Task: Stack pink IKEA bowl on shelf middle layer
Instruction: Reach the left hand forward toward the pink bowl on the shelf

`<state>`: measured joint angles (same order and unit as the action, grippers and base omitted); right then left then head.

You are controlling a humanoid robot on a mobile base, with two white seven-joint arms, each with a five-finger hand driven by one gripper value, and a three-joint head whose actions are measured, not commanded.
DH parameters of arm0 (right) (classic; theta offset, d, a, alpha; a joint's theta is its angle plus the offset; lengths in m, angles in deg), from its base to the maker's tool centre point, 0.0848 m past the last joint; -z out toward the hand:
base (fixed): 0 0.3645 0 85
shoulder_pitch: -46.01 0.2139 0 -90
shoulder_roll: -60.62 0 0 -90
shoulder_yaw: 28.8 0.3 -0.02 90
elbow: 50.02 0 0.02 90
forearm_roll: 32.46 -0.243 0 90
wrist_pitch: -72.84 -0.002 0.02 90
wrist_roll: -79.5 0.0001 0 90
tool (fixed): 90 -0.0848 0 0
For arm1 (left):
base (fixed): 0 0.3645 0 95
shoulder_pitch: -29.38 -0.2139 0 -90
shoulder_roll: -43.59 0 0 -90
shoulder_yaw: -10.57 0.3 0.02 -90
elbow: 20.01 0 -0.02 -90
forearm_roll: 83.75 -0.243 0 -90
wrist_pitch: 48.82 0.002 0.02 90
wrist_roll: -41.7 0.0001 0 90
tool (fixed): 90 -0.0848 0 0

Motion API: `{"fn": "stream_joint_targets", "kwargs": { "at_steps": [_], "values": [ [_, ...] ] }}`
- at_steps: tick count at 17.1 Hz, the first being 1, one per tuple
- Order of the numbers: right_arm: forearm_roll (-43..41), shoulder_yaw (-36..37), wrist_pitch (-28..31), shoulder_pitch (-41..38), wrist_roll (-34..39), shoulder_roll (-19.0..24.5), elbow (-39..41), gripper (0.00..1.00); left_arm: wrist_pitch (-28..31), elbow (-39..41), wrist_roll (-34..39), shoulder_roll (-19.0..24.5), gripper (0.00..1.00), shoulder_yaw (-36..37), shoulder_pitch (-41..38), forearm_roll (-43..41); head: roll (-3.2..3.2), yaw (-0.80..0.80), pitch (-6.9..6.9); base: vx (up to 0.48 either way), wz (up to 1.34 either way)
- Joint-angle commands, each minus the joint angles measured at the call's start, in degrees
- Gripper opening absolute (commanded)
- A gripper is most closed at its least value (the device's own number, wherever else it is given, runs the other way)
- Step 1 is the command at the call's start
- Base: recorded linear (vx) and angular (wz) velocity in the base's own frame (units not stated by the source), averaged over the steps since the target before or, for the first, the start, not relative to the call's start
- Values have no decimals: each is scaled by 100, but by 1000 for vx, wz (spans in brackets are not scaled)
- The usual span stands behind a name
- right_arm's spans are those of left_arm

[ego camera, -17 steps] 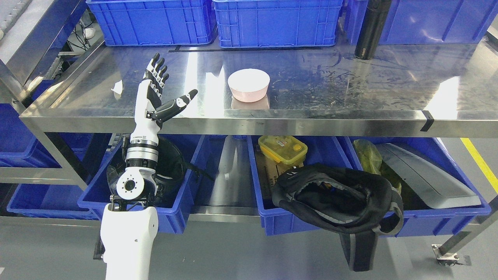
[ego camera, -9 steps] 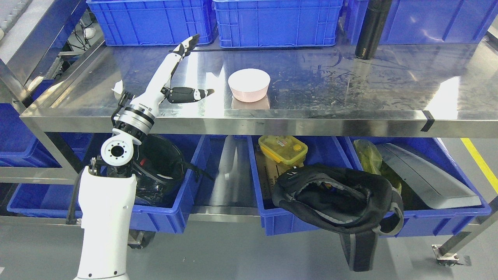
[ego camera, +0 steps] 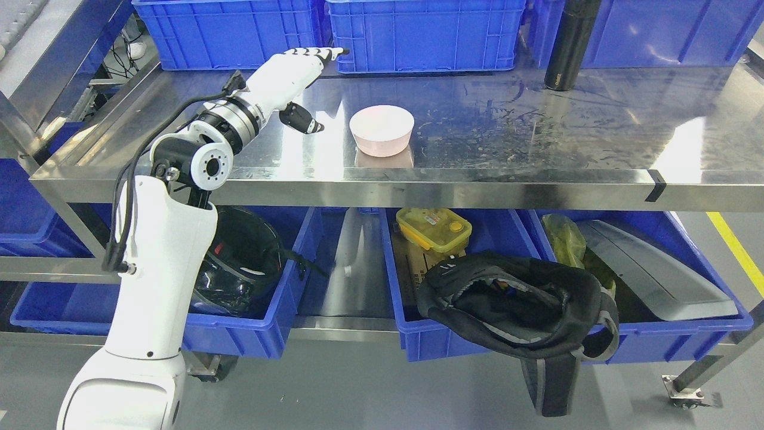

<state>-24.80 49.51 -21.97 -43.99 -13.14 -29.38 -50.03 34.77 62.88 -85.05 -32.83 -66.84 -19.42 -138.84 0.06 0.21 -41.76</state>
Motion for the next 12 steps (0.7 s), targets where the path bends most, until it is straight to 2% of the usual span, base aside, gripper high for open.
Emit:
{"fn": "stream_joint_targets", "kwargs": {
  "at_steps": [1, 2, 6, 12],
  "values": [
    [-1, 0, -3, -88, 1, -100, 100, 100, 25, -1362, -192, -573, 99, 1299, 713, -793, 0, 0, 0, 0, 0],
    [-1, 0, -3, -88, 1, -100, 100, 100, 16, -1442, -192, -793, 99, 1298, 678, -793, 0, 0, 0, 0, 0],
    [-1, 0, -3, -88, 1, -100, 100, 100, 60, -1706, -157, -1147, 98, 1255, 669, -802, 0, 0, 0, 0, 0],
    [-1, 0, -3, -88, 1, -100, 100, 100, 227, -1952, -122, -1156, 98, 1228, 678, -828, 0, 0, 0, 0, 0]
  ]
}}
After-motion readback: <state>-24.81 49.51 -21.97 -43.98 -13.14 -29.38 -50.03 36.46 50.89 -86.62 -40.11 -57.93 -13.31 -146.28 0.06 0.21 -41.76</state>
